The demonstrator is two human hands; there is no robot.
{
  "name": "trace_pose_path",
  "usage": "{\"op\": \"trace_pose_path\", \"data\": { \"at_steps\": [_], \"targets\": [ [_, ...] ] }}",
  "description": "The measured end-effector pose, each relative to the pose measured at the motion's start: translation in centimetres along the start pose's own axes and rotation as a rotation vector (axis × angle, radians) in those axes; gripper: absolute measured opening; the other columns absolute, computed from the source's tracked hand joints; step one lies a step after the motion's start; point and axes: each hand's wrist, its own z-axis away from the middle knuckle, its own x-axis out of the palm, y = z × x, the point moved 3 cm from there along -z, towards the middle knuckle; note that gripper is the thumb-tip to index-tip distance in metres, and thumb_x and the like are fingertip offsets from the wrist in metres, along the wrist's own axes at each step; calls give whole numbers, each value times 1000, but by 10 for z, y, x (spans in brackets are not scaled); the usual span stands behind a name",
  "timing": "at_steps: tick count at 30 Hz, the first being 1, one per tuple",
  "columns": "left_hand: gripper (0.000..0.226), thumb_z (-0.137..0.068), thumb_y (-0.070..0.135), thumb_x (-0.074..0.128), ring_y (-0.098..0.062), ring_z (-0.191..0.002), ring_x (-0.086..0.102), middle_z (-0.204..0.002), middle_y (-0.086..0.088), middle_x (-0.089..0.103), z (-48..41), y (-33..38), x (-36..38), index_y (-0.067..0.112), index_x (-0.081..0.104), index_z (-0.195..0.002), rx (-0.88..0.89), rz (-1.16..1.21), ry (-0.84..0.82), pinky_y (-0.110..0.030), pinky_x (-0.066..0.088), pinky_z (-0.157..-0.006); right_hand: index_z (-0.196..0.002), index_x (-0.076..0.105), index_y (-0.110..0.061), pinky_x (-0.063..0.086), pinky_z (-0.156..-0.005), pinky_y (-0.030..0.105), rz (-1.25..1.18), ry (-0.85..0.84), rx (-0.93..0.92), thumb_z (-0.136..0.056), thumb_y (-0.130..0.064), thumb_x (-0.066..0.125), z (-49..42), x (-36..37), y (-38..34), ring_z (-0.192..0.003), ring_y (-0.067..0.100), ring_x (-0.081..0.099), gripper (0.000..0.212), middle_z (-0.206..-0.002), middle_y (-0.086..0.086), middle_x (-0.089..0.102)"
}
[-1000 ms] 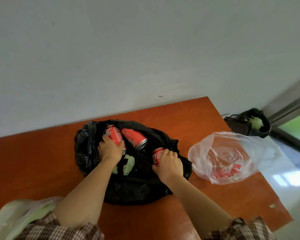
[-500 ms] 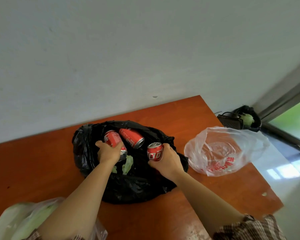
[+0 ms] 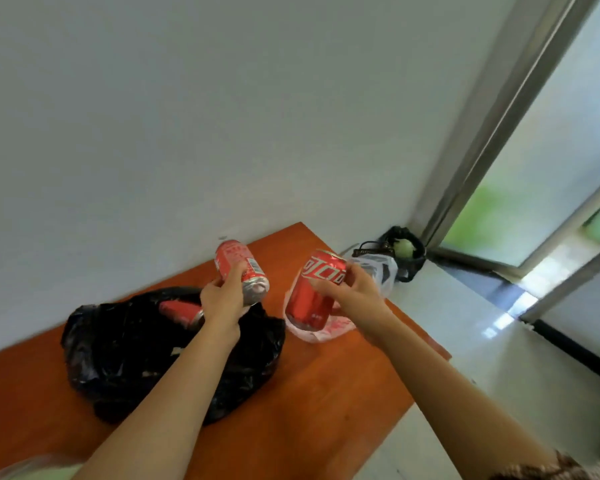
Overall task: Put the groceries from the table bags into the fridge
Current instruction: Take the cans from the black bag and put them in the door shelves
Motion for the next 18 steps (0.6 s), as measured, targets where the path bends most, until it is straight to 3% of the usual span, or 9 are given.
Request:
{"op": "trace_pose_path", "data": {
  "at_steps": [4, 7, 12, 14, 16, 18],
  "targets": [
    [60, -79, 37, 72, -23, -82, 69, -107, -15, 67, 73, -21, 78, 4, 53, -125, -1, 8, -239, -45, 56, -84, -124, 53, -16, 58, -82, 44, -160, 162, 11, -81, -24, 74, 63, -86, -3, -105, 21, 64, 49, -118, 5, 65],
    [55, -79, 42, 70, -28, -88, 69, -105, -15, 68, 141, -55, 134, 11, 54, -121, -44, -27, -435, -48, 55, -83, -124, 54, -13, 59, -75, 39, -276, 300, 16, -80, -28, 73, 123, -154, -4, -104, 23, 64, 51, -117, 9, 65],
    [35, -85, 34, 66, -26, -79, 64, -93, -14, 66, 267, -130, 208, 9, 58, -109, -141, -115, -637, -47, 53, -80, -104, 59, -14, 53, -90, 51, -551, 522, 44, -75, -32, 72, 238, -266, 8, -102, 32, 65, 36, -111, 14, 66],
    [45, -83, 36, 67, -28, -87, 64, -101, -15, 65, 313, -161, 235, 7, 58, -117, -149, -153, -697, -42, 55, -71, -114, 56, -12, 58, -78, 47, -643, 594, 38, -71, -34, 73, 284, -306, 14, -100, 33, 67, 51, -116, 17, 65],
    [46, -83, 36, 68, -28, -90, 63, -105, -15, 64, 362, -190, 260, 8, 55, -117, -144, -189, -766, -38, 55, -66, -116, 55, -12, 57, -67, 39, -728, 667, 35, -79, -35, 69, 331, -343, 19, -89, 30, 67, 45, -113, 16, 65],
    [37, -83, 33, 67, -26, -85, 63, -95, -13, 63, 412, -211, 281, 10, 55, -109, -146, -204, -846, -38, 55, -67, -113, 56, -13, 53, -69, 37, -822, 739, 37, -83, -38, 63, 374, -377, 25, -83, 28, 63, 40, -103, 14, 64]
  ]
}}
